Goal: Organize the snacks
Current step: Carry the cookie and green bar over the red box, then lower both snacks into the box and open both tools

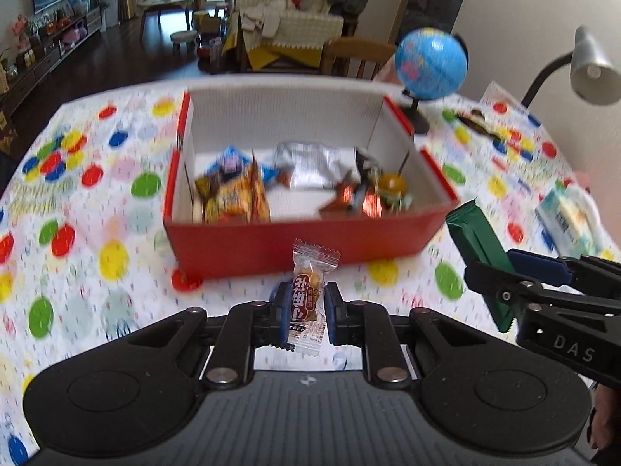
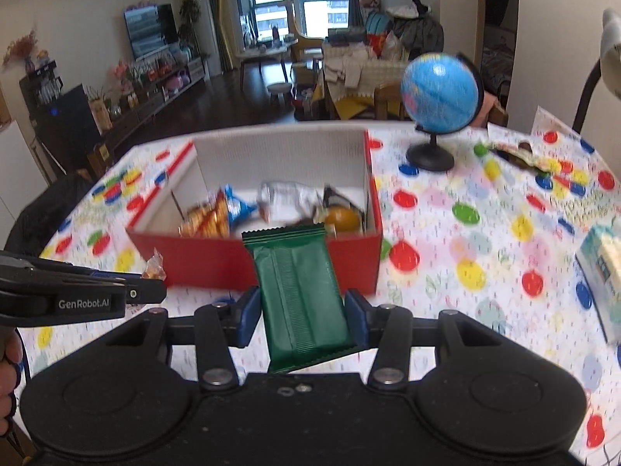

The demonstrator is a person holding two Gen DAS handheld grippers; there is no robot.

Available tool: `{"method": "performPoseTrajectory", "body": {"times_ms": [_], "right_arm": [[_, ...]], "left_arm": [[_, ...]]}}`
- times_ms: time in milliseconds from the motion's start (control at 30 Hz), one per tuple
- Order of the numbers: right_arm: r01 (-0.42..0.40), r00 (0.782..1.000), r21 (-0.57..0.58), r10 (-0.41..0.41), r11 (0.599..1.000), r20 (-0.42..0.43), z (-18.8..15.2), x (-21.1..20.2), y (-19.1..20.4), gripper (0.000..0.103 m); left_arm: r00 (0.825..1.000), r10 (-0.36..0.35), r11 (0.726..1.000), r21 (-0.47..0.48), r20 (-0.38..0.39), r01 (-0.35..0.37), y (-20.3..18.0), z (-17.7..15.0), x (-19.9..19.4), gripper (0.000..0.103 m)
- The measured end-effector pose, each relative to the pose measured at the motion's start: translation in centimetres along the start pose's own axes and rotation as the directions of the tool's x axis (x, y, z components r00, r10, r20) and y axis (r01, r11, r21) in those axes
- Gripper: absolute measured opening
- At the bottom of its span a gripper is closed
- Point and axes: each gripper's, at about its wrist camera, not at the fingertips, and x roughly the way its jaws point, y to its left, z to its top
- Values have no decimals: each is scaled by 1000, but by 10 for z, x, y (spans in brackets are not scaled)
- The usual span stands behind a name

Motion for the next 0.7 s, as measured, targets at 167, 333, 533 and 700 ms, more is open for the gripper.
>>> {"method": "performPoseTrajectory", "body": {"times_ms": [167,333,533,700], "right_arm": [[9,999,0,-9,1000,45,34,6,8,45],[13,997,27,-15,1000,72,66,28,8,45],[44,997,40,-46,998,57,90,66,7,45],[79,996,28,-80,996,26,97,94,11,45]], "left_arm": [[998,7,1000,2,54,-7,9,36,-4,17],[996,27,1000,-1,81,-27,20,72,7,17],[997,57,998,8,58,-58,36,104,39,17],[996,88,996,27,27,-88,44,118,67,17]]}}
